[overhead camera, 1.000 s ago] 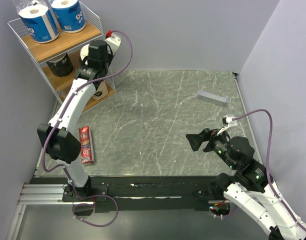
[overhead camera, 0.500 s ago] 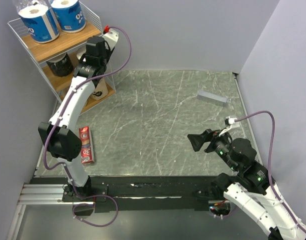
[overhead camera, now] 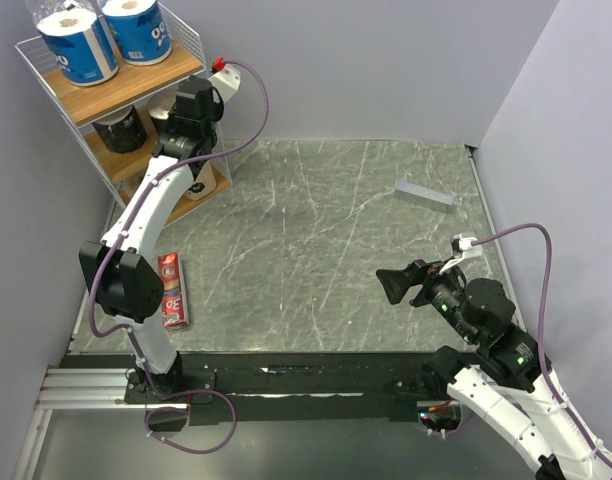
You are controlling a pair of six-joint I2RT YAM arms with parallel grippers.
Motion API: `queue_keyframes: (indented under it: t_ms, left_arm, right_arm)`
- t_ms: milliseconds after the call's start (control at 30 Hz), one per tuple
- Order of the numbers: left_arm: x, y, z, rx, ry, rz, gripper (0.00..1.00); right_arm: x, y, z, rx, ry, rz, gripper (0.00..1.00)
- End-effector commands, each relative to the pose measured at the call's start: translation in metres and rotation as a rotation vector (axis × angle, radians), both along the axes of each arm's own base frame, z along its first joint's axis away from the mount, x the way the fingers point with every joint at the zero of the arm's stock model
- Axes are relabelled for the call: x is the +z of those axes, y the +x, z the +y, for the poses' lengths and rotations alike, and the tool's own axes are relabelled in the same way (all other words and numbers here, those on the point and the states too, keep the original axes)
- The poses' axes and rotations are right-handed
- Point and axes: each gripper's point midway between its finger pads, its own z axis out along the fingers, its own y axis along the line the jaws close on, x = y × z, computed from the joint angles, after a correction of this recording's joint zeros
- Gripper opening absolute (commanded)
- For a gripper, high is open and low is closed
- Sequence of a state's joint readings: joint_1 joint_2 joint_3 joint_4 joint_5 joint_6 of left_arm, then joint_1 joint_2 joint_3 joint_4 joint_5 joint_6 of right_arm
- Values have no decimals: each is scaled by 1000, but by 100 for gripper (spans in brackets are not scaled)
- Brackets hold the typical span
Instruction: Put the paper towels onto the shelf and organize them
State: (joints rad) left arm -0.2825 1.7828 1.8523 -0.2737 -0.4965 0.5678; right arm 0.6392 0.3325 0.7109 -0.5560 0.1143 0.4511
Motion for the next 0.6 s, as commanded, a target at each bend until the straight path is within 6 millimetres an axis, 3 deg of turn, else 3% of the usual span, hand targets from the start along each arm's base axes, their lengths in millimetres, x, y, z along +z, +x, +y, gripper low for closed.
queue_keyframes:
  t_ms: [0, 167, 567]
  left_arm:
    - [24, -1, 13, 44, 31, -64, 46]
    - [34, -1, 7, 18, -4, -85, 49]
    - [62, -21, -8, -73, -55, -130, 60]
  right_arm:
    - [21, -2, -5, -17, 28, -44, 100]
    - [23, -4, -6, -17, 30, -41, 100]
    - [20, -7, 0, 16, 46, -27, 100]
